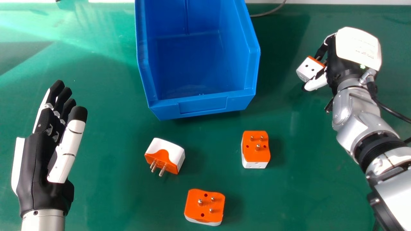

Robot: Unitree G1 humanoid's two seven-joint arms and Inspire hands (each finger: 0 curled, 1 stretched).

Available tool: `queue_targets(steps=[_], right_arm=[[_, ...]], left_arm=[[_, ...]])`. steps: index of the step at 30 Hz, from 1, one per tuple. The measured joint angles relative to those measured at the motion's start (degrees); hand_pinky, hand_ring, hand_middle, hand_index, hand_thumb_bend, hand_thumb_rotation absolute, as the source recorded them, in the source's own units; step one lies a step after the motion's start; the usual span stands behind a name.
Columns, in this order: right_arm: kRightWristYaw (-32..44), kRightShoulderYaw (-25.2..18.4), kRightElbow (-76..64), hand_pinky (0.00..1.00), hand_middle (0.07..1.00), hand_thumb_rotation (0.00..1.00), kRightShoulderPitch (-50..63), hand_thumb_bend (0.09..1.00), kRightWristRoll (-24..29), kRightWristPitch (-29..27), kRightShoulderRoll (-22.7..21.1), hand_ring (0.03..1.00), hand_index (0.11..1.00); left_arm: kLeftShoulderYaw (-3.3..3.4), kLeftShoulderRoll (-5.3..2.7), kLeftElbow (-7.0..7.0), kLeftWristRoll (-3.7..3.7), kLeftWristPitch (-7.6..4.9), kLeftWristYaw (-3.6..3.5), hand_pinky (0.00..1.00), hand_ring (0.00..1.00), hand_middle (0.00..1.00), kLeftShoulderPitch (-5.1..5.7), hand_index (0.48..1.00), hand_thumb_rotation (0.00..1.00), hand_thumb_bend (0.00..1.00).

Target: Pick all objects and put in blue box

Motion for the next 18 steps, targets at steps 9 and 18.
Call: queue_targets(steps=[9,18], right_arm=[[0.0,-0.6,0.1,0.35,0.477,0.01,0.1,0.516,0.6,-1.4,-0.1,0.39,0.522],[-0.6,-1.4,0.0,0.36,0.487,0.0,0.3,0.516,1.3,-2.5,-0.1,0.392,0.513]], left_arm=[[0.04,0.01,-0.19,0.02,0.39,-0.01,0.94,0.94,0.94,-0.05,0.921,0.61,0.65],[0.04,0.02,-0.6,0.54,0.73,0.24,0.94,0.94,0.94,-0.14,0.92,0.61,0.66]])
